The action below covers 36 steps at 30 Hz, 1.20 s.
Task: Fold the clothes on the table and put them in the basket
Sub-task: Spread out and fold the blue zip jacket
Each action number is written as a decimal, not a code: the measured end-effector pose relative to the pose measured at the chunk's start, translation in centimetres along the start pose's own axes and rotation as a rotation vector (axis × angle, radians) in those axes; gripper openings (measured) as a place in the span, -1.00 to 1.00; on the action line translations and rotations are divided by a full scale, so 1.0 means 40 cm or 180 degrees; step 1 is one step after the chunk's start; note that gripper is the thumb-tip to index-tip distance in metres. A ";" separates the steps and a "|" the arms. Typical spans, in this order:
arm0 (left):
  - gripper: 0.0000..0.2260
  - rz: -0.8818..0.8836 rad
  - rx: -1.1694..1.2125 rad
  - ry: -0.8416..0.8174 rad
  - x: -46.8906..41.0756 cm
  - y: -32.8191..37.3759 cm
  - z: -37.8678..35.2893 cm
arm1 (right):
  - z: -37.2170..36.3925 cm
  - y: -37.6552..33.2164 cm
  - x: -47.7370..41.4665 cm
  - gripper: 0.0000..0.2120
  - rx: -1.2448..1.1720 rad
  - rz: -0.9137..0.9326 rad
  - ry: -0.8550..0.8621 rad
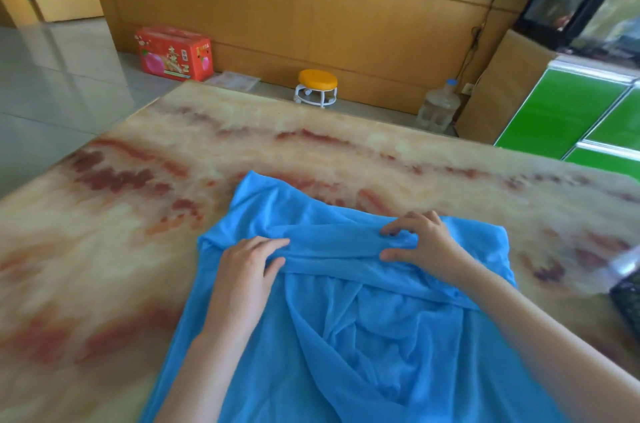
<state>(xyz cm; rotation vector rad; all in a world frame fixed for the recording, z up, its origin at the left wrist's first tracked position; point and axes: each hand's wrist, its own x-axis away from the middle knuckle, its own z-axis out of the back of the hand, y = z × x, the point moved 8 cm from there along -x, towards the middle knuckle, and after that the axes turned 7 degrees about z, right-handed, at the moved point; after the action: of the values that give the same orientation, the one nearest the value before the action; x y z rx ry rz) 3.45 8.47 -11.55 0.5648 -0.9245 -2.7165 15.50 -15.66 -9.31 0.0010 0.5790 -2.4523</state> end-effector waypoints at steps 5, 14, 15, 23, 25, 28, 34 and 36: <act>-0.85 0.0093 0.0132 0.0171 -0.003 -0.014 0.014 | 0.006 0.003 0.053 -0.80 0.0170 0.0210 0.0438; -0.92 0.0586 0.0771 0.0244 -0.003 -0.031 0.046 | 0.087 -0.016 0.142 -0.87 -0.0256 0.0491 0.0991; -0.91 0.0647 0.0801 0.0204 -0.004 -0.036 0.051 | 0.083 -0.024 0.154 -0.81 -0.0140 0.0605 0.0887; -0.75 0.0445 0.0023 0.0025 0.009 0.008 0.056 | 0.078 -0.001 0.071 -0.80 -0.0674 -0.0122 0.0708; -0.60 0.0186 -0.0147 0.0052 0.007 0.022 0.034 | 0.052 -0.018 -0.002 -0.90 -0.0626 -0.0244 0.0608; -0.65 -0.0049 -0.0254 -0.0256 0.013 0.034 -0.026 | -0.039 -0.051 -0.097 -0.82 -0.0671 -0.0321 0.0291; -0.24 -0.0010 -0.0686 -0.0847 0.029 0.017 -0.088 | -0.087 -0.081 -0.163 -0.89 -0.0253 -0.0240 0.0736; -0.24 0.0051 -0.0635 -0.0746 0.026 0.016 -0.084 | -0.072 -0.097 -0.162 -0.91 -0.0210 -0.0152 0.0868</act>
<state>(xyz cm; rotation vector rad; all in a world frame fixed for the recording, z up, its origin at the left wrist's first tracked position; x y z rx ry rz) 3.98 5.83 -13.92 0.2034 -0.6901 -2.8588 18.17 -8.04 -9.46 0.3019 0.7855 -2.4959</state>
